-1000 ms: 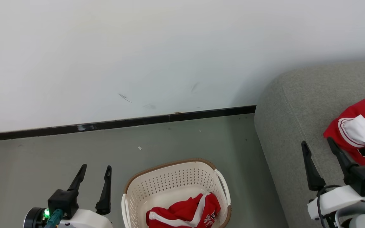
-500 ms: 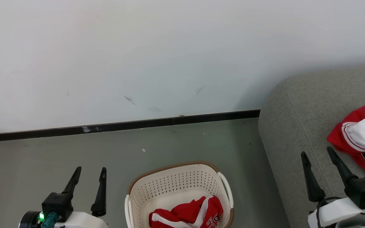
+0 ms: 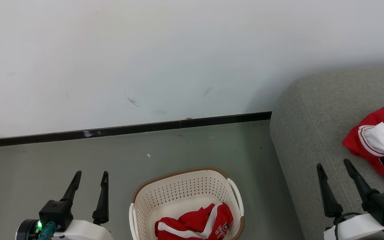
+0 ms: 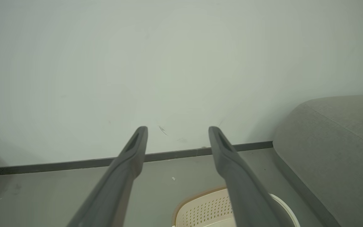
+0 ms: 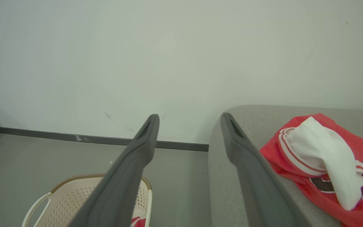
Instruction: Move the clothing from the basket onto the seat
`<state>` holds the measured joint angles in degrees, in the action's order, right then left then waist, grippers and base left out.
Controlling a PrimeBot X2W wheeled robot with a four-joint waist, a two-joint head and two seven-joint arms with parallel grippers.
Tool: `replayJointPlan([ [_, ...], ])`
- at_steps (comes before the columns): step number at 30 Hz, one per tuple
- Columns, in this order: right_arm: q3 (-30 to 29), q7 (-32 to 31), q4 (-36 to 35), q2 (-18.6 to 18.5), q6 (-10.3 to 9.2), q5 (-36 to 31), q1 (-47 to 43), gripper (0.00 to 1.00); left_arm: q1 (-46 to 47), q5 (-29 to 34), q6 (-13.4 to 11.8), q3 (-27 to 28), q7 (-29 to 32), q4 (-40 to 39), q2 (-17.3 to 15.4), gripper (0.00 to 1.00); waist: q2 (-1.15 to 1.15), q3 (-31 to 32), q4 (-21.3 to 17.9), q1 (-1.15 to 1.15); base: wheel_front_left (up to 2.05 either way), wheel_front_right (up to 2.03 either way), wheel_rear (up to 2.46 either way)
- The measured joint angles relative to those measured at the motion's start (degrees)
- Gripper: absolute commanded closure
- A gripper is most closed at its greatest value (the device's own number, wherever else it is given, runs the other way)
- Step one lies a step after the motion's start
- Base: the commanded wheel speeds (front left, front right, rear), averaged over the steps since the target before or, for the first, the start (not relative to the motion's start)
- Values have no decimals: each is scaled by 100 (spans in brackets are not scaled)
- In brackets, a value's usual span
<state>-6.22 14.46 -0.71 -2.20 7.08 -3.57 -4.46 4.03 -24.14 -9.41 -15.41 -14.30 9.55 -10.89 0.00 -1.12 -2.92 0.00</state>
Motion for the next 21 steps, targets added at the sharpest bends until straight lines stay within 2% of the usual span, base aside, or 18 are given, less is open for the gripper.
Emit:
replayJointPlan([
  [18,-20,0,-297,2,0,131,-5,0,4,157,62,19,0,-15,-77,0,0,-314,-37,0,0,0,0],
  [21,-55,0,-353,2,0,132,-5,0,35,201,153,-44,0,18,-141,0,0,-404,-53,0,0,0,0],
])
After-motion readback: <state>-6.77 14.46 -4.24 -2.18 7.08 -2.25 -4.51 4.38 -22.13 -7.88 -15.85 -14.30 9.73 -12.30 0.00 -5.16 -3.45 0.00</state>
